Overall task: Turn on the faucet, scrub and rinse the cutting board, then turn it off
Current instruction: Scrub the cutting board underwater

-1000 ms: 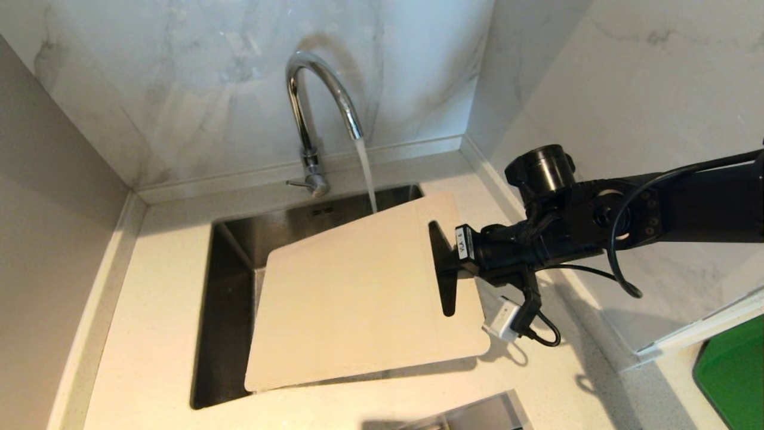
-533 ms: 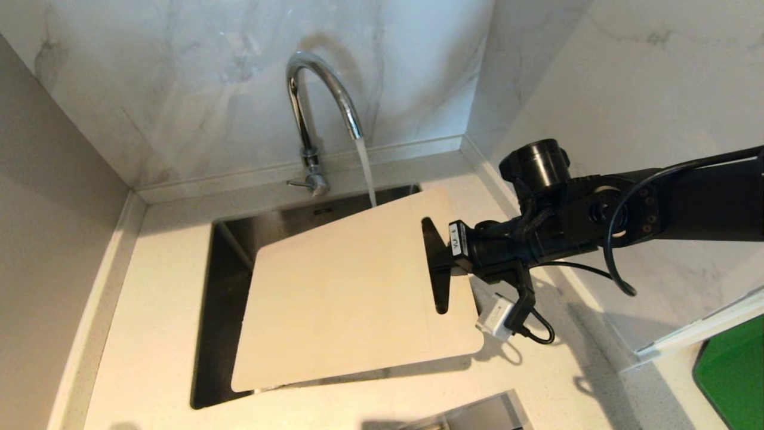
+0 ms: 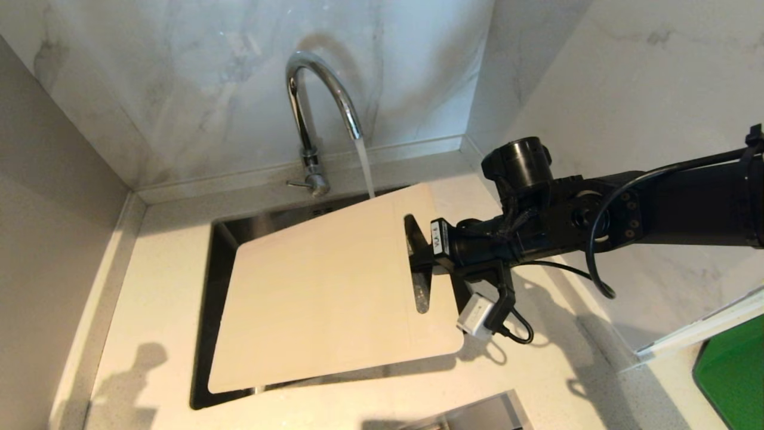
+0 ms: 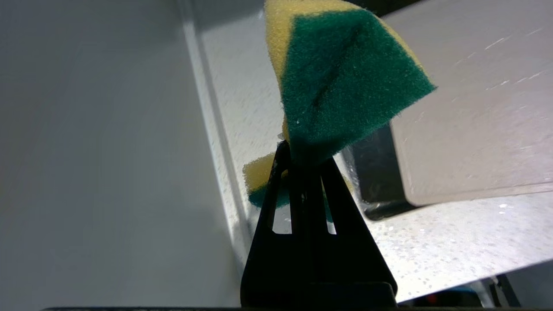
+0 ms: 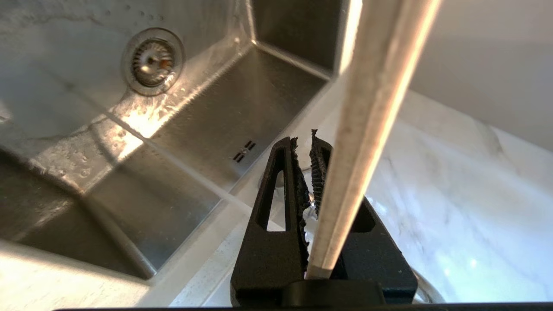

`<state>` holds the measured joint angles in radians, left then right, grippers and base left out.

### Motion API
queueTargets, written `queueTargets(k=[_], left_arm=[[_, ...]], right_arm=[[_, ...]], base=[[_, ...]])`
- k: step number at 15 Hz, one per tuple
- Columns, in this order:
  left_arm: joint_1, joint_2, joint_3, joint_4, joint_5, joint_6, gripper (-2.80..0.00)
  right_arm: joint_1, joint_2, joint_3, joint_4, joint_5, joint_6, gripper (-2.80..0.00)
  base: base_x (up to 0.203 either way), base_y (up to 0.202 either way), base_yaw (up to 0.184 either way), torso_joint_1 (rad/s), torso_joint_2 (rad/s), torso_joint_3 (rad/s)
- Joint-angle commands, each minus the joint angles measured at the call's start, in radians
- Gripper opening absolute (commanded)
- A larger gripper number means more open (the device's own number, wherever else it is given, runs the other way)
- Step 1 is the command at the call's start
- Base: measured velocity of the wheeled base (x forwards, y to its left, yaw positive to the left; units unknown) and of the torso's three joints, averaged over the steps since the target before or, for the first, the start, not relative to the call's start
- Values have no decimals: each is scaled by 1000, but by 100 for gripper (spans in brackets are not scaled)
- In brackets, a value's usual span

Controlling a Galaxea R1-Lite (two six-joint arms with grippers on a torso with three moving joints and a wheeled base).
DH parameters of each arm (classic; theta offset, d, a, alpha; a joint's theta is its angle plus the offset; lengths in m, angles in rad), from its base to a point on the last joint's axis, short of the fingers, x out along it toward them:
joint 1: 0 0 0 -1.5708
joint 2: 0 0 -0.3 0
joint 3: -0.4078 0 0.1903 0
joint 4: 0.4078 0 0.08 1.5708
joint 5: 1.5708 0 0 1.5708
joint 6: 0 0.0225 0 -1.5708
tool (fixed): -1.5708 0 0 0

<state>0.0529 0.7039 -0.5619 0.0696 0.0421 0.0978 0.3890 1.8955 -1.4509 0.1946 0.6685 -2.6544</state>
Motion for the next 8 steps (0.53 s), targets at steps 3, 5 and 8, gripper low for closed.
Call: queueTargets(k=[3,5,8], left_arm=[[136,253,-92,1,-70,-11,-280],[136,302,-127,29,-91,-13,-280],[118,352,-162,71,-100,-45,-280]], right_arm=[[33,27,0,-15,3,-4,-280],[39,28,-1,-15,2,-4,-280],[47,33,-2,-15,2,-4,-280]], base=[[0,0,0,0,0,0],[0,0,0,0,0,0],[0,0,0,0,0,0]])
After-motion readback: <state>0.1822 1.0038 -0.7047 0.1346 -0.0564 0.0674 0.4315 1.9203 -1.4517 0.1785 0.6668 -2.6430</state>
